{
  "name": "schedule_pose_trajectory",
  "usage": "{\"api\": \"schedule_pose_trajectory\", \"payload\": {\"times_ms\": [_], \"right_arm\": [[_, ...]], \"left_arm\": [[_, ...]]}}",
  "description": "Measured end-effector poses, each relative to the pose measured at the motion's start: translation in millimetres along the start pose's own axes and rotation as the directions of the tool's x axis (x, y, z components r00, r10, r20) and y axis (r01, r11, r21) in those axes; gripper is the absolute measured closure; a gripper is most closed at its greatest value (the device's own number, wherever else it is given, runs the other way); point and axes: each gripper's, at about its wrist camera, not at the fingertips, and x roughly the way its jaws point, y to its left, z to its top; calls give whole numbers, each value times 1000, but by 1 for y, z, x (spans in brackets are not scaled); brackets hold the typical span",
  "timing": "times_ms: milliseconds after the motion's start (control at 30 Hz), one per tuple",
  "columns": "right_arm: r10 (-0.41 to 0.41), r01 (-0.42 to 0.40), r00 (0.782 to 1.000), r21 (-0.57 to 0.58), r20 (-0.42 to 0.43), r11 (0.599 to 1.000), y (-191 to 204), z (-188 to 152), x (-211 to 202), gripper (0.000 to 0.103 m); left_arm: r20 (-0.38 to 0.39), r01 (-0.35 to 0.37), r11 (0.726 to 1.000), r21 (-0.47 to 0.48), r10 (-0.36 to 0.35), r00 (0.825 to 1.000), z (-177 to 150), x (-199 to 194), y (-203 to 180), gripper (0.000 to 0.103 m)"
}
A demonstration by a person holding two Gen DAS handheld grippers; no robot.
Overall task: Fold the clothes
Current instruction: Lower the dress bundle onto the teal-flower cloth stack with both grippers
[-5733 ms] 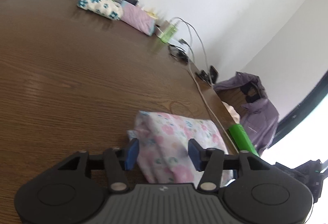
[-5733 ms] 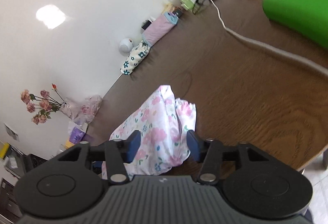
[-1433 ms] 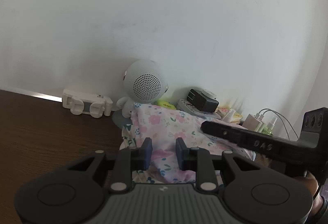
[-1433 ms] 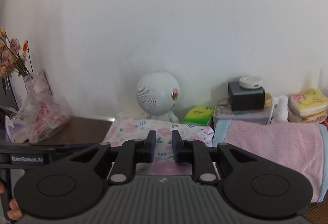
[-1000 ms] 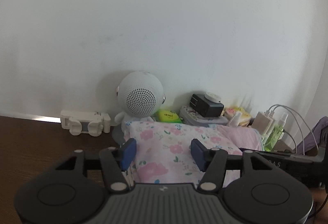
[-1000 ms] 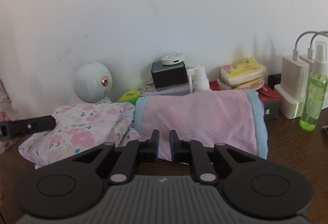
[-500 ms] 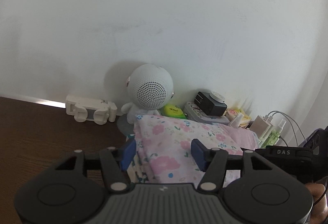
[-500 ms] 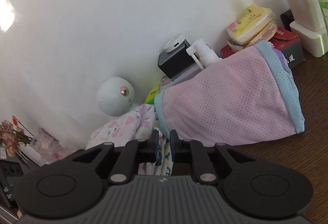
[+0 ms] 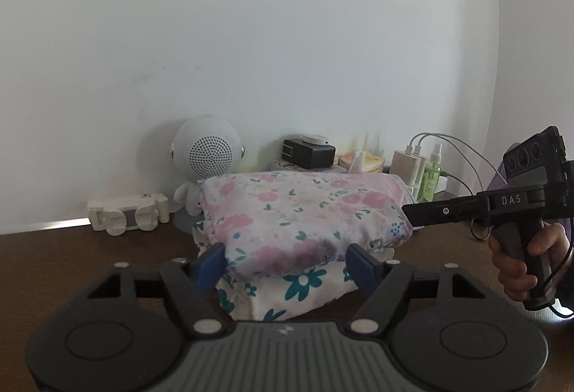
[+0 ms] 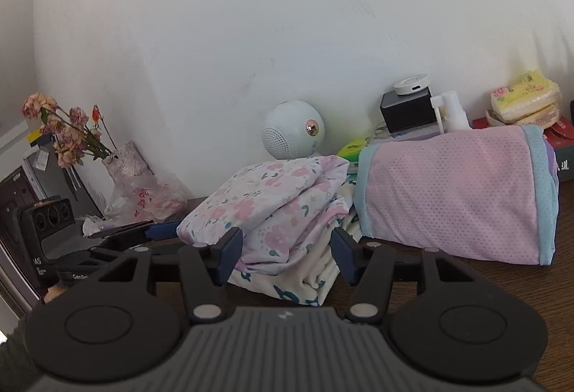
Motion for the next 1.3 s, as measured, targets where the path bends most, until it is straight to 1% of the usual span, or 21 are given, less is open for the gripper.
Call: {"api": "schedule_pose_trajectory", "payload": {"times_ms": [67, 200, 267, 333, 400, 467, 500, 600, 700, 767, 800, 867, 900, 933, 967, 1000, 1033, 1067, 1133, 1200, 1300], "right_arm": [[-1, 1, 1000, -14, 5, 1000, 2, 0, 0, 47], [-11, 11, 1000, 15, 17, 1000, -5, 5, -10, 42], [65, -65, 998, 30, 11, 997, -9, 7, -15, 42], [119, -119, 993, -30, -3, 992, 3, 6, -17, 38], [92, -94, 995, -127, -27, 987, 21, 2, -8, 38], [21, -28, 999, -187, -37, 982, 29, -1, 4, 58], [17, -26, 999, -175, -52, 984, 26, -2, 9, 81], [17, -25, 999, -159, -49, 987, 19, -1, 13, 83], [0, -9, 999, -175, -49, 985, 14, 4, 12, 83], [6, -15, 999, -172, -53, 985, 12, 7, 11, 83], [14, -24, 998, -171, -58, 985, 12, 8, 11, 83], [-20, 7, 998, -206, -60, 979, 17, 7, 11, 77], [-24, 12, 998, -208, -55, 978, 19, 7, 9, 69], [-16, 4, 999, -214, -52, 977, 22, 7, 6, 53], [-7, -6, 998, -239, -55, 971, 25, 5, 5, 46], [-24, 4, 998, -288, -64, 958, 31, 2, 6, 43], [-42, 15, 997, -336, -72, 942, 36, -2, 8, 43], [-77, 41, 994, -370, -83, 928, 39, -3, 13, 46], [-118, 83, 990, -369, -75, 926, 36, -2, 17, 73], [-99, 79, 994, -288, -54, 954, 26, 6, 15, 78], [-118, 103, 992, -277, -36, 955, 22, 9, 15, 77]], "left_arm": [[-8, -10, 1000, -13, 10, 1000, 0, 1, 1, 53], [-27, -7, 999, -48, 5, 1000, 3, 2, 3, 56], [-36, -19, 999, -35, 17, 999, 3, 4, 1, 57], [-49, -28, 999, -33, 26, 998, 4, 5, -2, 57], [-62, -33, 999, -40, 31, 998, 6, 5, -3, 58], [-70, -32, 999, -35, 30, 997, 7, 4, -4, 58], [-71, -28, 999, -34, 26, 997, 7, 3, -4, 58], [-78, -17, 999, -35, 14, 997, 8, 2, -4, 64], [-81, 19, 999, -31, -21, 996, 9, -1, -3, 70], [-81, 0, 999, -50, -4, 997, 9, 0, 1, 70], [-80, -2, 998, -62, -3, 997, 8, 1, 3, 70], [-73, 3, 998, -63, -7, 997, 8, 0, 4, 70], [-73, -1, 999, -54, -3, 997, 8, 0, 3, 70], [-70, -1, 999, -38, -2, 998, 9, -1, 1, 70], [-66, -4, 1000, -23, 3, 998, 9, -2, -1, 70], [-65, -8, 1000, -17, 7, 998, 10, -2, -3, 70], [-69, -10, 1000, -17, 8, 998, 10, -1, -3, 70], [-70, -10, 1000, -18, 9, 998, 10, 0, -3, 70], [-69, -8, 1000, -18, 7, 998, 10, 0, -3, 70], [-67, -5, 1000, -18, 4, 998, 11, -1, -3, 70], [-68, -10, 1000, -14, 9, 998, 12, -1, -4, 71]]}}
